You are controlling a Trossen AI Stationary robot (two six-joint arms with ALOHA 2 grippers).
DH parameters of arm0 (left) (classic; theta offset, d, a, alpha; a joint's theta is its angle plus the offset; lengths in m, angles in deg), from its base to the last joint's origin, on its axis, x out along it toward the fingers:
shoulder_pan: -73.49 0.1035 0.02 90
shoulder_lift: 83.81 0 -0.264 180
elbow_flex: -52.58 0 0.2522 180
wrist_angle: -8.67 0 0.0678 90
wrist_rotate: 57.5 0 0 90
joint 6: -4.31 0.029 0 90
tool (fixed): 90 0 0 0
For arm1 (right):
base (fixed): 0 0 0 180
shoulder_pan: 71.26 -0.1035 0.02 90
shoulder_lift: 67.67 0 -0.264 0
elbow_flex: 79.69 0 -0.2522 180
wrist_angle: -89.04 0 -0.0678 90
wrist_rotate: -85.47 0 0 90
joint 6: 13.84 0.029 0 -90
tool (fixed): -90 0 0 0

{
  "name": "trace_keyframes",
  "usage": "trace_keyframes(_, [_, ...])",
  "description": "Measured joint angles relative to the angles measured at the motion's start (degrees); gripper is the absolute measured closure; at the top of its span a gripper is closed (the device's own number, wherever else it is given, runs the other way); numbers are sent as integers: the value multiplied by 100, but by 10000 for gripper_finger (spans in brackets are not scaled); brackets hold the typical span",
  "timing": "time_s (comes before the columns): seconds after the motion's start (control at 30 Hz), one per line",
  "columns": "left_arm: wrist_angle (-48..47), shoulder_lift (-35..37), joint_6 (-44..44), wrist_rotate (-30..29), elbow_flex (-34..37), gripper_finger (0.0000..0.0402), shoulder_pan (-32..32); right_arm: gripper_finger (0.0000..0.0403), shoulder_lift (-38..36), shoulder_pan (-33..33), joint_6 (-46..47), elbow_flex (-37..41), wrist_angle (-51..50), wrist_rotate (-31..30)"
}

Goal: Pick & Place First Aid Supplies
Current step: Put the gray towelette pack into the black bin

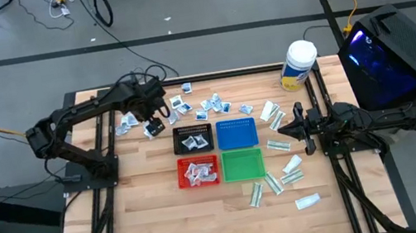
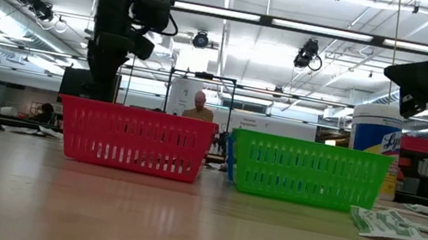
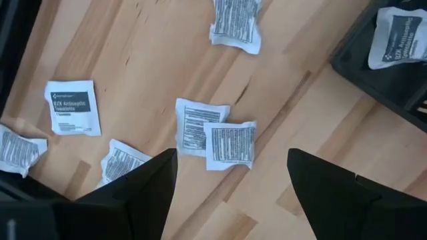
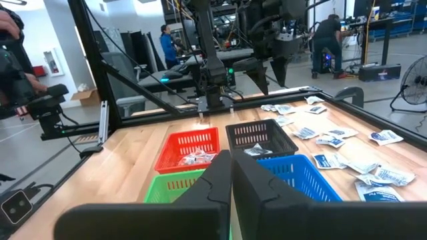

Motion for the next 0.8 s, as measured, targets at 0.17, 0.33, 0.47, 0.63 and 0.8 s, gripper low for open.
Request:
trace_keyframes(0.17, [229, 0, -132, 2, 324, 109, -19, 385, 0, -1, -1, 1, 0, 0])
trace_keyframes(0.33, [301, 0, -151, 2, 773, 109, -17, 385, 2, 0, 0, 2, 0, -1])
trace_keyframes(0.47, [394, 0, -151, 4, 1024, 109, -17, 385, 2, 0, -1, 2, 0, -1])
trace_keyframes(0.63, [588, 0, -176, 2, 1210, 109, -17, 385, 2, -2, -2, 1, 0, -1])
trace_keyframes(0.8, [949, -2, -358, 228, 1327, 109, -17, 385, 2, -2, 0, 2, 0, -1])
